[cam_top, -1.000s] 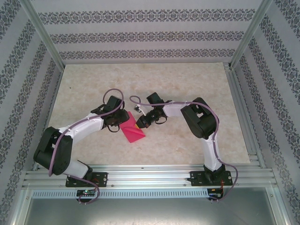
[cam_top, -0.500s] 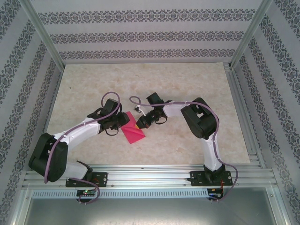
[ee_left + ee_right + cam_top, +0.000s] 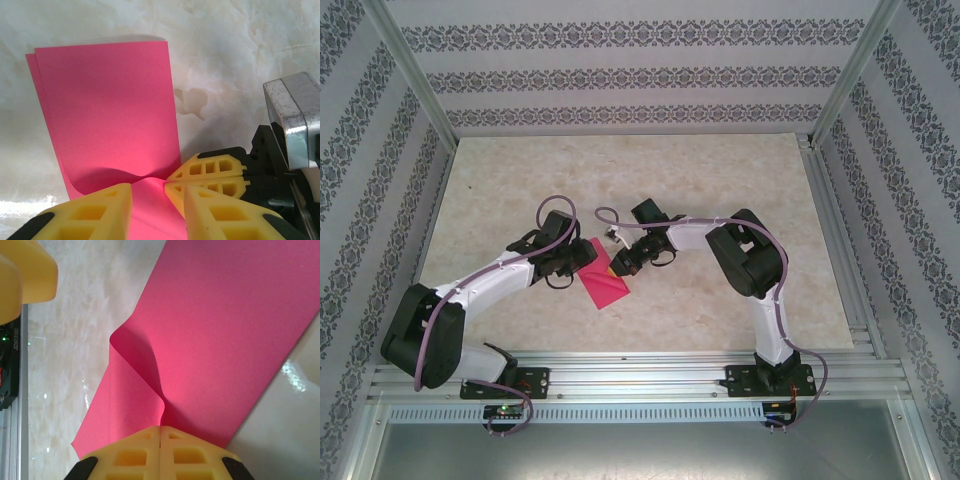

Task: Fold a paper plane with a square sheet of paper (pick it up from the middle)
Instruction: Fold the triangle a second time at the center of the table.

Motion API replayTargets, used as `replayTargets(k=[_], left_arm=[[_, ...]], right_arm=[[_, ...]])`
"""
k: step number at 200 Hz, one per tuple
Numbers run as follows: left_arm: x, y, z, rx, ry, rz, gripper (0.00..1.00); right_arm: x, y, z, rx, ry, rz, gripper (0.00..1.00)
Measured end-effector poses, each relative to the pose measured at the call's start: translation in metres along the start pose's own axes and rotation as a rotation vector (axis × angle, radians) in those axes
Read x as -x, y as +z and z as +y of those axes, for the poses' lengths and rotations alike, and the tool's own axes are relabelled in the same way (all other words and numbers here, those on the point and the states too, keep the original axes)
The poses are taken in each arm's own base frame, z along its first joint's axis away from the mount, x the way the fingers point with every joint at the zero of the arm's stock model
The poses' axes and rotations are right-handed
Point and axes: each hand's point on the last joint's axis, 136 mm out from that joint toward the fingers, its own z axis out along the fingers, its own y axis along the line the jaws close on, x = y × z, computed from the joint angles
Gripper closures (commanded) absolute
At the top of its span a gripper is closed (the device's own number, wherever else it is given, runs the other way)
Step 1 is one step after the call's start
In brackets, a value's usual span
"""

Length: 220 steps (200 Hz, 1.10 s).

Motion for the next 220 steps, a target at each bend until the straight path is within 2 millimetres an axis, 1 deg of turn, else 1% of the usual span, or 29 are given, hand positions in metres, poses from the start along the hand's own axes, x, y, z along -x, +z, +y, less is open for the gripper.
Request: replayTargets(k=[57,76,109,137,151,190,220], left_arm=[[-0.008,0.002,-0.002,-0.022,-0.004,0.026,0.68],[-0.013,0.006,-0.002,-0.036,-0.012,0.041,0.69],[-0.023,0.019,-0.001,-0.055,-0.046,0.067,0.70],[-0.030,0.034,0.005,-0.051,-0.076,0.087,0.71],[-0.032,0.039,0.008,-0.039,-0.087,0.094,0.71],[-0.034,0.041,0.011,-0.036,-0.105,0.097,0.71],[-0.041,0.043,0.017,-0.017,-0.099,0.103,0.70]], right_arm=[[0.004,0.000,0.000,0.000,0.002,0.005,0.95],[0.004,0.000,0.000,0.000,0.001,0.008,0.95],[0.002,0.001,-0.001,0.000,0.005,0.011,0.95],[0.002,0.001,-0.001,0.001,0.006,0.012,0.95],[0.002,0.001,-0.001,0.001,0.007,0.013,0.95],[0.002,0.001,-0.001,0.001,0.007,0.013,0.94],[0.002,0.001,-0.001,0.001,0.008,0.014,0.92]])
